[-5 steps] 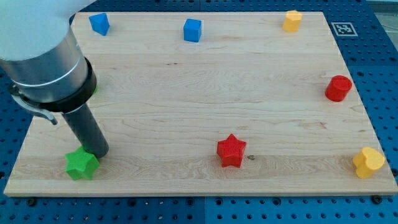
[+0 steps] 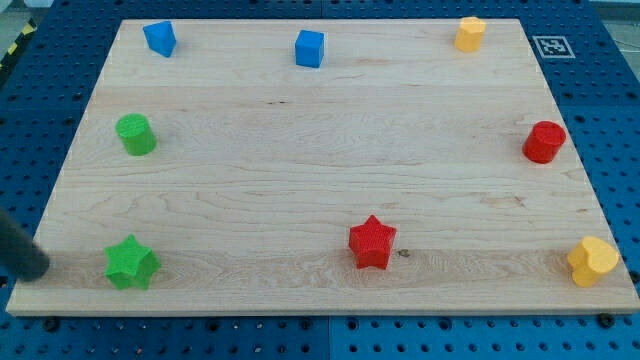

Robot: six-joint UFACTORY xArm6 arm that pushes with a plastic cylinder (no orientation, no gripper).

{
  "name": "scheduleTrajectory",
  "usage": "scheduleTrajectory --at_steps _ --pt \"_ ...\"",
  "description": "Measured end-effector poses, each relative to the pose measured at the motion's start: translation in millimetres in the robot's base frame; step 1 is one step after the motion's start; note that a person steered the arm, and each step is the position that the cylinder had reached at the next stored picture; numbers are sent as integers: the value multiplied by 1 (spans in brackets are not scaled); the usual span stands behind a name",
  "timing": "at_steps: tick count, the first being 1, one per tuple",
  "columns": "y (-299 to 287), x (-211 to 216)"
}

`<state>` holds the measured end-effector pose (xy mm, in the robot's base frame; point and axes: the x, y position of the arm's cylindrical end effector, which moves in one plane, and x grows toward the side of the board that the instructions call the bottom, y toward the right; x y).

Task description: Push the green star below green circle

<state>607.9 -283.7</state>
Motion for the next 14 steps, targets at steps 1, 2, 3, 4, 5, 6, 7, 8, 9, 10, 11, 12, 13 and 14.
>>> scheduleTrajectory --at_steps 1,2,3,4,5,6,7,8,9,10,11,12,13,14 --pt "5 10" --pt "37 10" --pt "97 10" --pt "98 -1" --pt "86 -25" --pt "86 -26" --pt "103 10" --pt "128 -5" --pt "128 -58" --pt "129 -78" --pt "129 -78" --pt "129 -55" --pt "119 -52" --pt "96 -75"
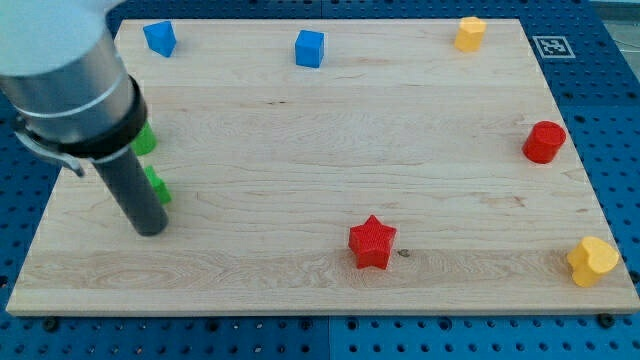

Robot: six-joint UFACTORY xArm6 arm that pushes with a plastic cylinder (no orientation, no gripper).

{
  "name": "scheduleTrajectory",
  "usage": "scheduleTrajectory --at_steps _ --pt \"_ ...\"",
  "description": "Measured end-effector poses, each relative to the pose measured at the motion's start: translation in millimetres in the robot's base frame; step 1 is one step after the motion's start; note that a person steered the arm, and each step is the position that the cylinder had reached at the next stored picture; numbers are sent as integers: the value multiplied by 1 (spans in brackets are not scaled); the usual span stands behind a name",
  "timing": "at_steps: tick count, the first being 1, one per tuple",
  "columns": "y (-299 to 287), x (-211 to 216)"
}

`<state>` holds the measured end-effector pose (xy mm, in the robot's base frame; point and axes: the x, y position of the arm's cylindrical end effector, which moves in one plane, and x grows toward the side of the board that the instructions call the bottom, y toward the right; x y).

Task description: Push the green star below green circle

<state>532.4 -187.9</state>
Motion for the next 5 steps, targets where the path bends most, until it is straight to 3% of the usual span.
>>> scheduleTrajectory --at_steps 2,5 --pt "-16 -24" --pt "27 -29"
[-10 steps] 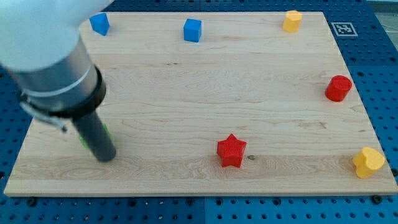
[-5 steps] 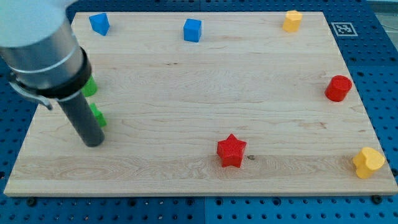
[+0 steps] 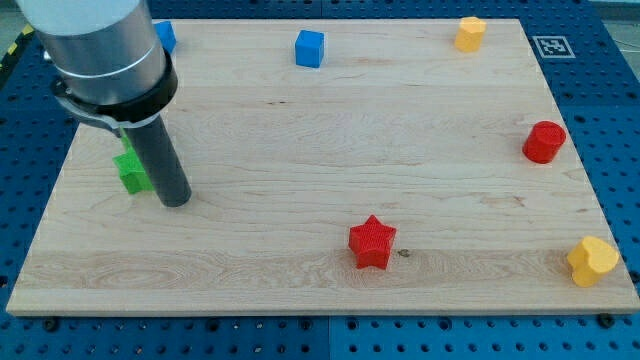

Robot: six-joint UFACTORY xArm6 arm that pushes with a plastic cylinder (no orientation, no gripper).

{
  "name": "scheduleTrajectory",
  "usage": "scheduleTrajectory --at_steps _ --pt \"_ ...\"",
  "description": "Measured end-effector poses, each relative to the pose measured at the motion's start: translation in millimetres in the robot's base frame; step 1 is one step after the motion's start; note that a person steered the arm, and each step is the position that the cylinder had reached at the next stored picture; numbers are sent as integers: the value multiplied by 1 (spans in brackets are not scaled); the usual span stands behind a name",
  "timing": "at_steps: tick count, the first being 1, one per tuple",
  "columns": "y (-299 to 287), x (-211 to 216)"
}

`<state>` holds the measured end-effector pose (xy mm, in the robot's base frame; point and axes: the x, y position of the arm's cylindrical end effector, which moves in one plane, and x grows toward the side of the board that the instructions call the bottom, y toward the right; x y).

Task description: Push the green star below green circle

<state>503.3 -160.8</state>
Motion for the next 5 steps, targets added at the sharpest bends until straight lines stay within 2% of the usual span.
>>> scheduleTrajectory --at_steps 1,3,5 --pt "0 -5" --pt "-1 29" --pt "-21 -2"
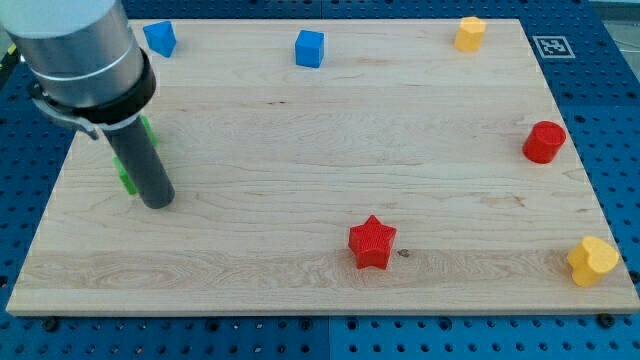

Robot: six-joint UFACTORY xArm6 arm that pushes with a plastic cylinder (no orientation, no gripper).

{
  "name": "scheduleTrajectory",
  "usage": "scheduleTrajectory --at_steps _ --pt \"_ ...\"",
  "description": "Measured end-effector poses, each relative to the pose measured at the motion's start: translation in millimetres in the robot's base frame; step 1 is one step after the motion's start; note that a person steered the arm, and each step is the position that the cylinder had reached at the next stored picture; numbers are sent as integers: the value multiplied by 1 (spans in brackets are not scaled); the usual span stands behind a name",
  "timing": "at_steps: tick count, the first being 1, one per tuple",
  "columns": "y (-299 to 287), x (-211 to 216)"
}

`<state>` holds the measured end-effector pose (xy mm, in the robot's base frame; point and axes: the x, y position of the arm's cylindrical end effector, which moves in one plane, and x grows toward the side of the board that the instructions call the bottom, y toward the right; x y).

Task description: Push the green star below green circle

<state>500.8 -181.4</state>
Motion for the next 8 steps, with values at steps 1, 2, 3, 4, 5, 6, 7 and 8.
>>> scheduleTrajectory --at_steps 1,2,3,4,5,6,7,8 --pt "-1 -7" --pt "-7 -7" --pt "-8 7" --pt "-28 11" --pt "-47 -2" --pt "-48 -14" --pt "-43 -9" --pt "10 -3"
